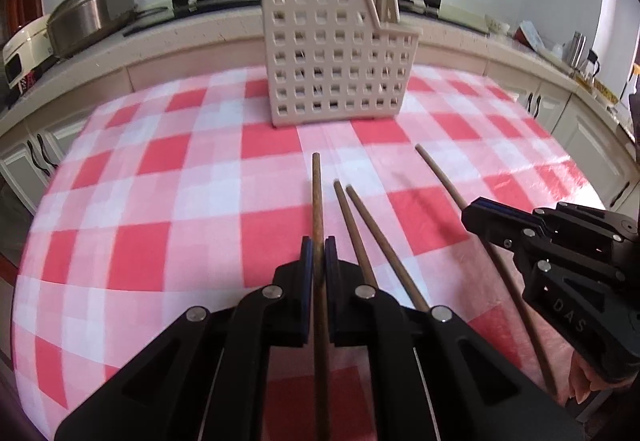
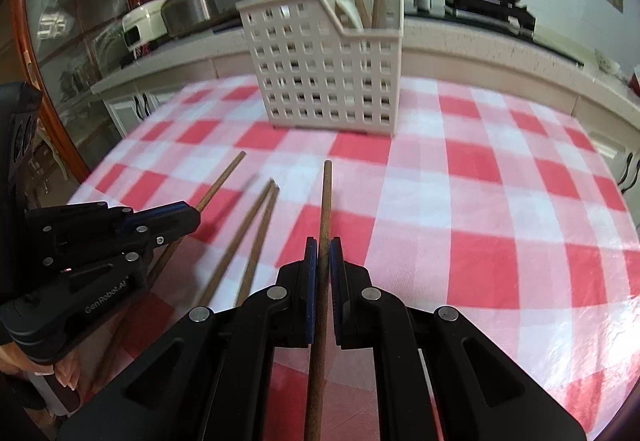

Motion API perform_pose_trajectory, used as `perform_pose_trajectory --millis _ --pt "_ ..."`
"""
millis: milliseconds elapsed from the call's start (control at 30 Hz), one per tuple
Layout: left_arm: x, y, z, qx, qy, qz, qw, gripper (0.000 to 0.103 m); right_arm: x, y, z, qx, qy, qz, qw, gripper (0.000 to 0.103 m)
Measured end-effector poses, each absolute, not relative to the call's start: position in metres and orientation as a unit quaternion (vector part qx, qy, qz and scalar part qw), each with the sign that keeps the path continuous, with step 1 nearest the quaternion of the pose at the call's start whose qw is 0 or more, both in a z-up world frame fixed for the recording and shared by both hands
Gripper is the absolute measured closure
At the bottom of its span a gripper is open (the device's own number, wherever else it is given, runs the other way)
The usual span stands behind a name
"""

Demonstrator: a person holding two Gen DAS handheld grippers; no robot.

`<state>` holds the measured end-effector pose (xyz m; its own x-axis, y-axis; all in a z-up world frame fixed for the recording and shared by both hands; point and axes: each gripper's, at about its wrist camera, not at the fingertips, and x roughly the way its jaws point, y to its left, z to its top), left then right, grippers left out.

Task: Organize utensils
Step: 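Lift both held chopsticks upright and carry them over the white basket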

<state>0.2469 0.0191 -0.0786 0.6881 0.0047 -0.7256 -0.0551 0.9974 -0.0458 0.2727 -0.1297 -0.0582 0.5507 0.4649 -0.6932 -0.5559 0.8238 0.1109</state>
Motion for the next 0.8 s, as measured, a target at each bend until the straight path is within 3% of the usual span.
perform_pose_trajectory --millis 300,800 --pt "0.226 0.023 -0.041 -0.030 0.356 0.022 0.934 0.097 0.260 -0.131 -0.023 -0.074 0.334 0.291 0.893 0.095" --pt "0.228 0.029 -0.067 -0.043 0.379 0.016 0.924 0.097 0.281 -0.102 -0.083 -0.151 0.415 0.271 0.855 0.086"
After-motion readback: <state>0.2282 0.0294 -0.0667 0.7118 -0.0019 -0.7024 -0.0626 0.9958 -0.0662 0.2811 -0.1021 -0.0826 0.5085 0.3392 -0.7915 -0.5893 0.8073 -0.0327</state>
